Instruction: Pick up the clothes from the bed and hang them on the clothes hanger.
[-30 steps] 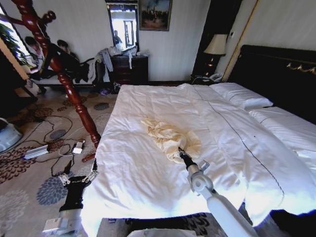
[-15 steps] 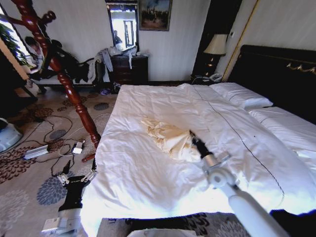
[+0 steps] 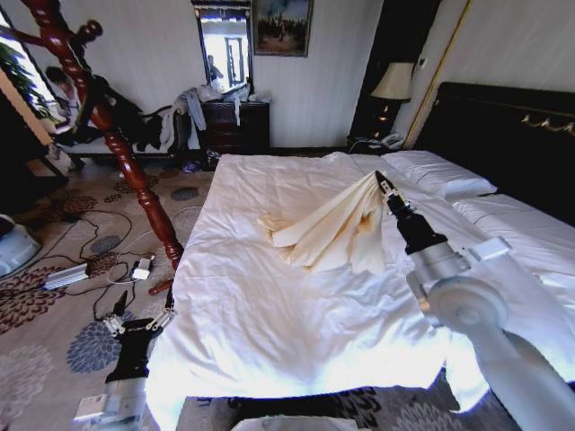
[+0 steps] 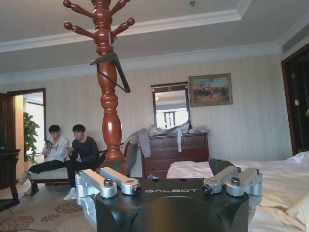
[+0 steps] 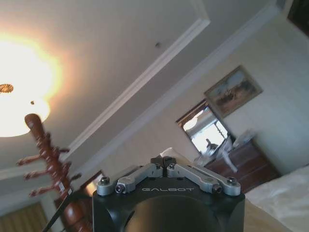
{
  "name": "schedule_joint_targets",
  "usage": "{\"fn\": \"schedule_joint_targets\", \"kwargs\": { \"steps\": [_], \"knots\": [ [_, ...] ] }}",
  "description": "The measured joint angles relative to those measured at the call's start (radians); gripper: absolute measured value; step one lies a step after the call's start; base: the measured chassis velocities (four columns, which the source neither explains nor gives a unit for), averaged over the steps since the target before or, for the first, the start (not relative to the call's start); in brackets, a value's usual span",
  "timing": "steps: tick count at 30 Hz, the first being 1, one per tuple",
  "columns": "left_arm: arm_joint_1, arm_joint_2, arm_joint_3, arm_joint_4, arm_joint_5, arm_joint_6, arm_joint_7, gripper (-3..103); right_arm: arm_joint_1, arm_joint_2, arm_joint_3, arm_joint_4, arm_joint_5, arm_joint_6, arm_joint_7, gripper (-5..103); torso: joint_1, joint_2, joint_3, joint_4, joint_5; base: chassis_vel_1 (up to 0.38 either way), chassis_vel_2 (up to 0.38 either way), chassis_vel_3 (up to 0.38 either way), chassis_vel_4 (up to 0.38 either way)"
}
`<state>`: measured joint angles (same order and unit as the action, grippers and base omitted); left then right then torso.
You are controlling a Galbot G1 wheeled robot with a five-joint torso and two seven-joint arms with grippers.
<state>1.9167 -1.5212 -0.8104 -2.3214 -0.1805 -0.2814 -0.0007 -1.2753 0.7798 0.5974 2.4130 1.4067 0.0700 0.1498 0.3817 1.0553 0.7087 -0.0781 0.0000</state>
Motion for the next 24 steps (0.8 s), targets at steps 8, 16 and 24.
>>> {"fn": "schedule_joint_targets", "kwargs": {
  "steps": [8,16,24],
  "knots": [
    [0.002,0.000,-0.001,0.005,0.000,-0.003,0.000,100,-0.033,0.030,-0.047,-0.102,-0.069,-0.105,0.154,0,0.000,0.000,0.000,0.0000,-0.0001,0.000,0.000,0.000,0.000],
    [0.004,0.009,-0.012,0.011,-0.012,-0.005,-0.001,100,0.116,0.097,-0.114,-0.465,-0.216,-0.188,0.433,12,0.000,0.000,0.000,0.0007,0.0005,0.000,0.000,0.000,0.000],
    [-0.012,0.014,-0.008,0.048,-0.013,-0.003,-0.001,100,0.096,0.127,-0.113,-0.614,-0.554,0.138,0.018,38,0.000,0.000,0.000,0.0002,-0.0002,0.000,0.000,0.000,0.000]
  ]
}}
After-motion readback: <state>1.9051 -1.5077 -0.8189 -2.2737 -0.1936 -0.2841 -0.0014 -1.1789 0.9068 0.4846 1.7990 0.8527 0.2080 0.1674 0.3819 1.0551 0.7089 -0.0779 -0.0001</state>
